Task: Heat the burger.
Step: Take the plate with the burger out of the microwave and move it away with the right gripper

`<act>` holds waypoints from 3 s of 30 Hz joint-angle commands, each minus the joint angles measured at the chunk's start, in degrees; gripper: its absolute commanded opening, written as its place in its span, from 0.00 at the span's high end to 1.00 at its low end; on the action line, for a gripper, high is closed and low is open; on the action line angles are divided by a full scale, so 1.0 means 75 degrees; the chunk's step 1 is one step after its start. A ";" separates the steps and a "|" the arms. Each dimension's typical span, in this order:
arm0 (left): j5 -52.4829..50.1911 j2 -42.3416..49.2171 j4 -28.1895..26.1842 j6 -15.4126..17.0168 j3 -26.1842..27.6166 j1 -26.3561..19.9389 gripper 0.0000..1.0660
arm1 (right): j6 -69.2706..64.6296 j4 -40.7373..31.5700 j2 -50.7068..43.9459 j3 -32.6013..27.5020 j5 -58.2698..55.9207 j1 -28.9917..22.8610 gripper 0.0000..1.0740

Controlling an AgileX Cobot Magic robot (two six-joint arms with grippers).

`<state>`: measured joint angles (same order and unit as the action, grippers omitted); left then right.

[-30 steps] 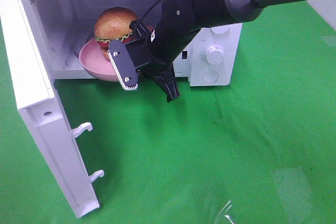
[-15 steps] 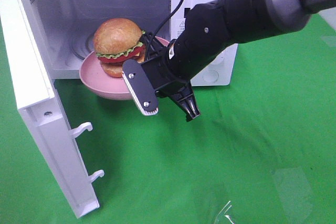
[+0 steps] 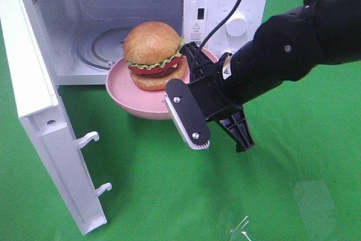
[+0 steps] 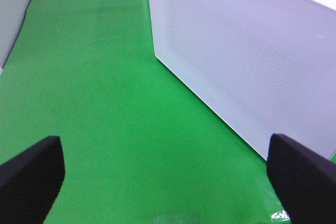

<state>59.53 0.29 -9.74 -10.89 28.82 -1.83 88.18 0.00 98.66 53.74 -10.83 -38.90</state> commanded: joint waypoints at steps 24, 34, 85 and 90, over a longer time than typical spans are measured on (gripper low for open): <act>-0.0031 0.0168 -0.0008 0.0038 -0.0038 -0.0023 0.03 | -0.0741 0.0252 -0.3904 -0.2949 0.0000 0.0053 1.00; -0.0031 0.0168 -0.0008 0.0038 -0.0038 -0.0023 0.03 | -0.2193 0.1482 -0.5546 -0.3331 -0.1184 0.0053 1.00; -0.0031 0.0168 -0.0008 0.0038 -0.0038 -0.0023 0.03 | -0.8655 0.5332 -0.7808 -0.3323 -0.5294 0.0053 1.00; -0.0031 0.0168 -0.0008 0.0038 -0.0038 -0.0023 0.03 | -0.9435 0.5752 -0.7586 -0.3323 -0.5760 0.0053 1.00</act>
<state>59.53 0.29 -9.74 -10.89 28.82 -1.83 18.39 39.02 41.88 28.30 -55.00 -38.79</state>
